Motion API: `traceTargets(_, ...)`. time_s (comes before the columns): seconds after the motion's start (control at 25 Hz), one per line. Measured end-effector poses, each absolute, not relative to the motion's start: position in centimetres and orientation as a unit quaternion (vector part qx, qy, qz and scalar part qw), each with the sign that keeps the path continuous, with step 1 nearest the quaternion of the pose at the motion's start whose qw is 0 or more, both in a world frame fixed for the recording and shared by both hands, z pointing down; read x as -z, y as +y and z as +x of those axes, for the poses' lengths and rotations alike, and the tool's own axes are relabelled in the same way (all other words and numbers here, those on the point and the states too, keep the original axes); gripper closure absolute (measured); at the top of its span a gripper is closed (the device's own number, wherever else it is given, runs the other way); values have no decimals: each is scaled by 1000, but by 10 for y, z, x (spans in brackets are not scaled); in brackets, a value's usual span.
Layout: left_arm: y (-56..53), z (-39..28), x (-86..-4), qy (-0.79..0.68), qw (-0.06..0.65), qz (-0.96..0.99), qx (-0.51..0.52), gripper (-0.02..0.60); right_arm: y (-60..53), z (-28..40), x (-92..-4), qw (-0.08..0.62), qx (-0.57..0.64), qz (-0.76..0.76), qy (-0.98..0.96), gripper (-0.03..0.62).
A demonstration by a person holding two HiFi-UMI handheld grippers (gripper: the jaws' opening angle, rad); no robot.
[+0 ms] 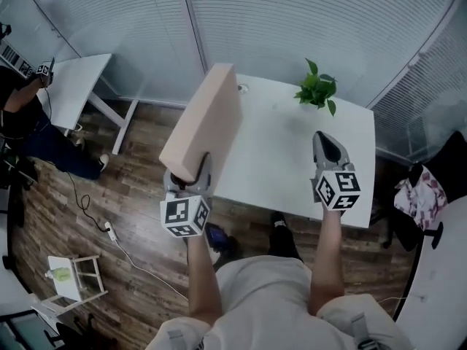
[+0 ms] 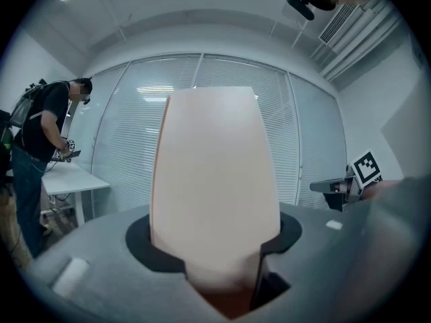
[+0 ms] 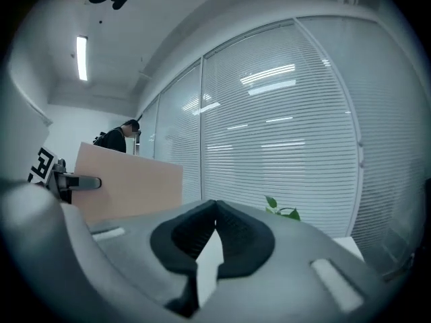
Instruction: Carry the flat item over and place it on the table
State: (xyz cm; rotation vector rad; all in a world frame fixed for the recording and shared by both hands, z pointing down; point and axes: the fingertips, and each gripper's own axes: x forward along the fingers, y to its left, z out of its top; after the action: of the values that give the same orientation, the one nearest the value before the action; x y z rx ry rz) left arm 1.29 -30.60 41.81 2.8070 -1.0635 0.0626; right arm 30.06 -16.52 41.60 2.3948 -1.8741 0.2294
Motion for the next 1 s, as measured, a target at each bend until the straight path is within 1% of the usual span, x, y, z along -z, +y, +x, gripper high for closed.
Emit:
traceTargets(0.16, -294, 47, -430, -374, 94, 922, -31, 298, -197, 322, -422, 47, -89, 749, -655, 594)
traceTargets(0.4, -267, 105, -447, -358, 175, 917, 5, 299, -237, 322, -453, 70, -119, 678, -722, 594)
traceTargets(0.52, -254, 127, -464, -357, 228, 905, 24, 299, -250, 312, -461, 76, -117, 654, -744, 594)
traceTargets(0.64, -242, 140, -491, -367, 301, 879, 43, 301, -257, 297, -469, 78, -117, 629, -765, 594)
traceTargets(0.8, -225, 152, -537, -380, 410, 825, 84, 301, -261, 289, -497, 134, -110, 593, -786, 593)
traceTargets(1.0, -207, 152, -588, -397, 479, 778, 92, 301, -264, 282, -537, 259, -71, 559, -784, 594)
